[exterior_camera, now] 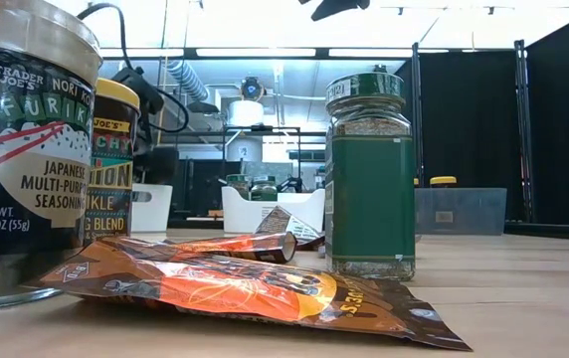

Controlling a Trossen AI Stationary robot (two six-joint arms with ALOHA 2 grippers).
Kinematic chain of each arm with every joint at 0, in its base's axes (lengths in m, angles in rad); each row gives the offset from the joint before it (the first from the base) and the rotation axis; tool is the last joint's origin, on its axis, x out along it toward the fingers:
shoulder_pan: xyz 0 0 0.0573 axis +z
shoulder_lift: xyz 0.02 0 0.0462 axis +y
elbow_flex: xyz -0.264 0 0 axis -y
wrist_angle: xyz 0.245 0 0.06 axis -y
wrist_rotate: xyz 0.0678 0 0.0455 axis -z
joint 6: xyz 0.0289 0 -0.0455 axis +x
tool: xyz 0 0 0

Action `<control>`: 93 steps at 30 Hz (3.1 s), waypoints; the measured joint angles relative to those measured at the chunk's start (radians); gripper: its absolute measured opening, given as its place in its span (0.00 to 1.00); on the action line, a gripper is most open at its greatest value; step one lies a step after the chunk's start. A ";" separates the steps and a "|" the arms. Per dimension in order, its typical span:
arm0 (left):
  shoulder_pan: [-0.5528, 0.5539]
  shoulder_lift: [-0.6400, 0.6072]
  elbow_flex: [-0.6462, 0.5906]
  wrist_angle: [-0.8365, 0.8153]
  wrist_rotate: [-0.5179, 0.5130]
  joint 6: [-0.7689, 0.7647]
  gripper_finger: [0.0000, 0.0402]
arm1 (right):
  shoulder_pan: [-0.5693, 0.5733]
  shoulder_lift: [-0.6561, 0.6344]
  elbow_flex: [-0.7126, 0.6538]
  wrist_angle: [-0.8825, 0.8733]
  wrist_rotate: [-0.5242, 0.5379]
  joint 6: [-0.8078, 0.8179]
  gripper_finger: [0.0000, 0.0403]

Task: Sort spices by type
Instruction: Put the right gold seasoning bottle into the left white bin

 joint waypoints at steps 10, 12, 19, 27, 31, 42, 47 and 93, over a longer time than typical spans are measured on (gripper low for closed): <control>0.026 0.032 0.001 0.013 -0.001 0.006 0.70 | 0.006 0.000 0.000 0.000 -0.018 -0.001 0.72; 0.034 0.032 0.001 0.012 0.007 0.007 0.70 | 0.006 0.000 0.000 0.001 -0.018 -0.001 0.72; 0.049 0.032 0.000 0.017 0.066 0.066 0.76 | 0.006 0.000 0.000 0.001 -0.026 -0.001 0.72; 0.049 0.032 0.000 0.031 0.097 0.128 0.79 | 0.006 0.000 0.000 0.013 -0.026 -0.001 0.73; 0.049 0.030 0.000 0.031 0.115 0.155 0.79 | 0.006 0.000 0.000 0.013 -0.026 -0.001 0.73; 0.049 0.031 0.000 0.034 0.163 0.188 0.79 | 0.006 0.000 0.000 0.013 -0.026 0.000 0.73; 0.048 0.031 0.000 0.037 0.151 0.184 0.77 | 0.006 0.000 0.000 0.013 -0.026 0.000 0.72; 0.059 -0.083 -0.002 -0.036 0.297 0.240 0.86 | 0.006 0.000 0.000 0.007 -0.046 -0.010 0.70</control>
